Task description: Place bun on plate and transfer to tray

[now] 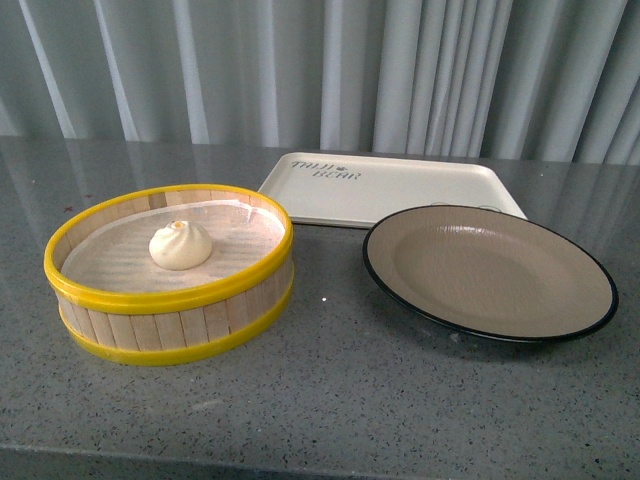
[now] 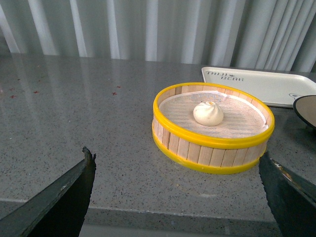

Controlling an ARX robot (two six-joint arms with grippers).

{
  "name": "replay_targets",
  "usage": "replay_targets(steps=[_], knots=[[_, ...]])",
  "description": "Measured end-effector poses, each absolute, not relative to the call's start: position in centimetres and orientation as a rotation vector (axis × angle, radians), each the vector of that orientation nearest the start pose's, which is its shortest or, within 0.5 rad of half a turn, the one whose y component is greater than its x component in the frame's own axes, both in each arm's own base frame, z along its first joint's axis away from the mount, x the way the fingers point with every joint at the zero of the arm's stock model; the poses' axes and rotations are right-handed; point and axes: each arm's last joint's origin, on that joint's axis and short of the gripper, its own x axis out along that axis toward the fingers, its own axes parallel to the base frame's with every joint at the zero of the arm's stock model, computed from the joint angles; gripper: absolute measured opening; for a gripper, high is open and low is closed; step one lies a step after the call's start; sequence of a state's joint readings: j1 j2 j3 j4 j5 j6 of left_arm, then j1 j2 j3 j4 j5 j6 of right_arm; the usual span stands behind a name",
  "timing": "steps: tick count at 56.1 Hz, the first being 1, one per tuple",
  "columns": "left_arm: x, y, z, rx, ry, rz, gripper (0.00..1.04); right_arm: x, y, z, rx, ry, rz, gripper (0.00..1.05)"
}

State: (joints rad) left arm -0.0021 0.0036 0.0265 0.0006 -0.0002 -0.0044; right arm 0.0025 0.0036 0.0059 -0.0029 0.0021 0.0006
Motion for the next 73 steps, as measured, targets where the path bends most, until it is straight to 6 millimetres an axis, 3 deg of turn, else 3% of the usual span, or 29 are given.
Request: replay_targets(steps=[41,45,50,56,63,73], knots=[[9.6,0.0,17.2,-0.004,-0.023,-0.002,0.98,9.8,0.0,16.5,0.0,0.001,0.0,0.96],[9.9,-0.1,17.0,-0.105,0.105,-0.043,0.98,9.8,0.0,16.5,0.001,0.001,0.0,0.96],[11.2,-0.1,17.5,-0.245,0.192,-0.079,0.98,9.8,0.0,16.5,0.001,0.001,0.001,0.96],[14.3,-0.1,19.9,-0.31,0.144,-0.116,0.98,9.8,0.0,16.5,0.001,0.001,0.0,0.96],[19.6,-0.6,23.2,-0.303,0.06,-0.204,0.98,9.8,0.0,16.5,0.001,0.001,0.0,0.96],[27.1,-1.9,23.1,-0.261,0.139,-0.257,0.98,9.8,0.0,16.5,0.001,0.001,0.0,0.96]])
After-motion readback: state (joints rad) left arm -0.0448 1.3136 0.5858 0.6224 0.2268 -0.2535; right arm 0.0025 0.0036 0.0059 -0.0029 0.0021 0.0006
